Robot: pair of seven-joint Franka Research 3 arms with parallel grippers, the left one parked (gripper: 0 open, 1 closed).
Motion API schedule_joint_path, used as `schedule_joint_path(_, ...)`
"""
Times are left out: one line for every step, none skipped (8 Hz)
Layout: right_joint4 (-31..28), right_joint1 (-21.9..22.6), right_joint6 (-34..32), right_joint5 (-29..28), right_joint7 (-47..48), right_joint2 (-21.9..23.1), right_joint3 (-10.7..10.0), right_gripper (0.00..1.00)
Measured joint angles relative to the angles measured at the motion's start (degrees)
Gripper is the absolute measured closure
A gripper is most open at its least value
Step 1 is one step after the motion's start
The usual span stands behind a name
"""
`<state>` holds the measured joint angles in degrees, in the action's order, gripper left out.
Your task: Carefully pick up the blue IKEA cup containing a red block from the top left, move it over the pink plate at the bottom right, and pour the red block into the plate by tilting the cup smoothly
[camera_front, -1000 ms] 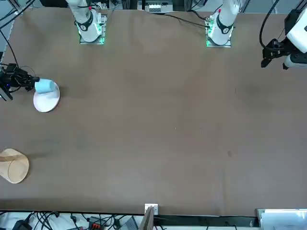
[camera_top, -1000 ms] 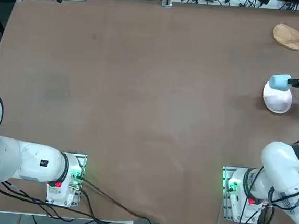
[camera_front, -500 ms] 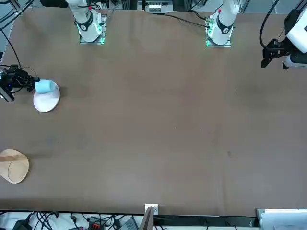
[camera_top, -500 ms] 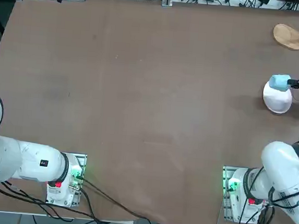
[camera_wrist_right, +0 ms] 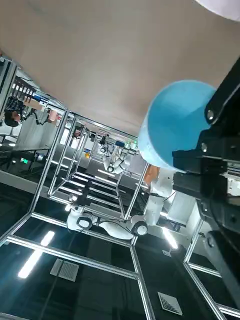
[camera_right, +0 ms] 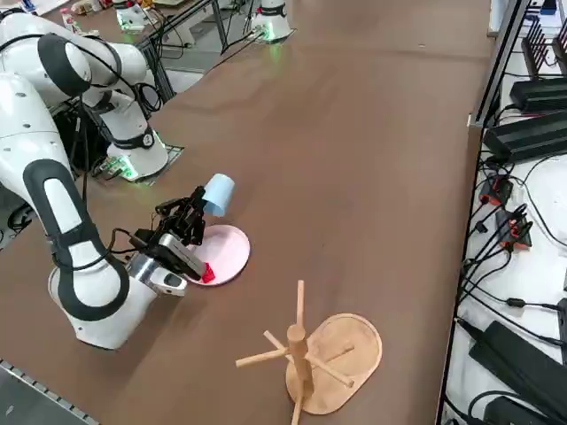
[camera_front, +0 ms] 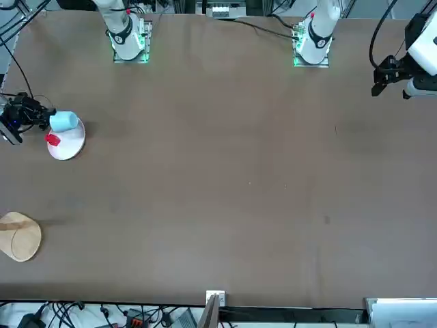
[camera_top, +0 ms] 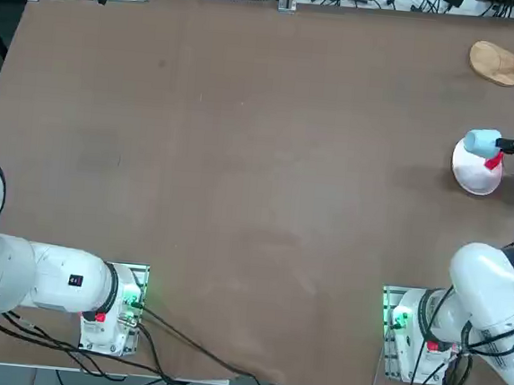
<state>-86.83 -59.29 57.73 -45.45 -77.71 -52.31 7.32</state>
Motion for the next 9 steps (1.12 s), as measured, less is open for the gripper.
schedule_joint_path(0.13,-0.02,-0.03,0.00,-0.03,0.00,0.00,0.98)
schedule_joint_path(0.20,-0.01,0.00,0.00,-0.04,-0.01,0.00,0.98)
schedule_joint_path(0.33,0.06,0.35,0.00,-0.04,0.00,0.04,0.98)
schedule_joint_path(0.40,0.42,1.71,0.01,0.44,0.20,0.18,0.98)
schedule_joint_path(0.19,1.21,3.99,0.01,2.83,1.15,0.42,0.98)
schedule_joint_path(-0.52,2.43,6.52,0.00,6.68,3.46,0.75,0.98)
schedule_joint_path(-2.23,4.06,9.49,-0.01,10.42,7.27,0.97,0.98)
schedule_joint_path(-4.94,6.03,13.25,0.00,13.73,12.12,1.10,0.98)
schedule_joint_path(-8.25,8.27,17.60,0.01,16.71,17.23,1.18,0.98)
